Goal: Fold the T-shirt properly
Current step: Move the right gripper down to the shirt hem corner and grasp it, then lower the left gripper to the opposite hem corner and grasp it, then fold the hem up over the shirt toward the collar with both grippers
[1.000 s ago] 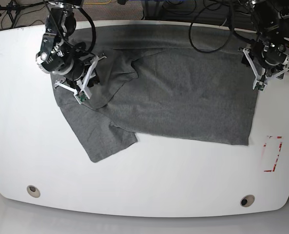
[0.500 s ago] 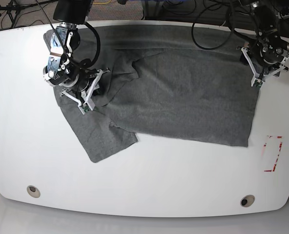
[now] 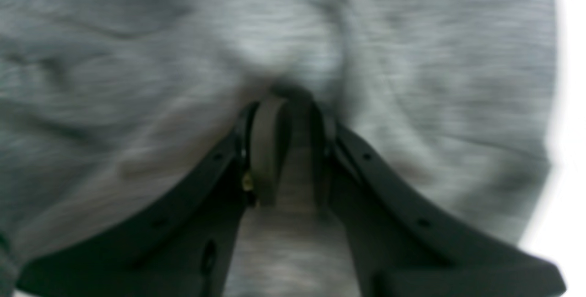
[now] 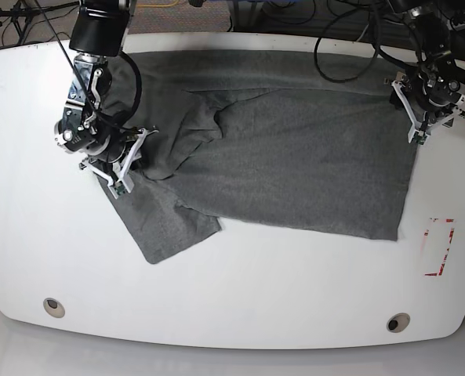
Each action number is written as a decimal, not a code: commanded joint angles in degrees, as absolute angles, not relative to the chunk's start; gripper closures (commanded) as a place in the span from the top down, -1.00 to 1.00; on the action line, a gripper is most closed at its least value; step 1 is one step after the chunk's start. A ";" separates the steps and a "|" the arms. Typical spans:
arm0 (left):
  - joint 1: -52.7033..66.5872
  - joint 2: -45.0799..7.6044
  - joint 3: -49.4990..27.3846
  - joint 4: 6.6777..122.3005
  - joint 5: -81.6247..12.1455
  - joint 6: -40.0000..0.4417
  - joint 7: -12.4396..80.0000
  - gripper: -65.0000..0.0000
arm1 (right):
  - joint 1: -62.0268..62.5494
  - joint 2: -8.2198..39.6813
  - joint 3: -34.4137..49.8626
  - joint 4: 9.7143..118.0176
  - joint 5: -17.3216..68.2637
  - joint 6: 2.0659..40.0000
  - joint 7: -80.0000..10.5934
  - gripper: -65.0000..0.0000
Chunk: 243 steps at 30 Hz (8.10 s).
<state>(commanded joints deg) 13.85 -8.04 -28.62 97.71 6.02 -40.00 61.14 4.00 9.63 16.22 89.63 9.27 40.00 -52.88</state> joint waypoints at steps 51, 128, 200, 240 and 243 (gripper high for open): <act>-10.42 -6.64 -32.40 113.89 6.02 -40.00 72.40 0.21 | 15.52 14.73 16.48 79.16 9.19 40.00 -46.20 0.51; -31.52 -16.31 -32.31 45.93 5.93 -26.07 27.47 0.78 | 20.26 14.20 15.96 52.70 9.27 40.00 -29.93 -0.98; -19.74 -9.71 -27.65 85.14 5.85 -40.00 51.38 -1.00 | 10.51 13.58 16.40 104.04 9.27 40.00 -59.91 -1.00; 12.88 -10.15 -32.92 108.09 5.85 -40.00 61.32 -1.00 | -18.51 9.63 22.11 116.79 9.71 40.00 -60.00 -1.00; 13.67 -10.15 -32.84 108.00 5.93 -40.00 61.32 -0.99 | -18.77 9.01 22.11 116.79 9.45 40.00 -60.00 -0.97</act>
<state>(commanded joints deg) 13.67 -10.15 -32.84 108.00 5.93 -40.00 61.32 -18.77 9.01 22.11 116.79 9.45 40.00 -60.00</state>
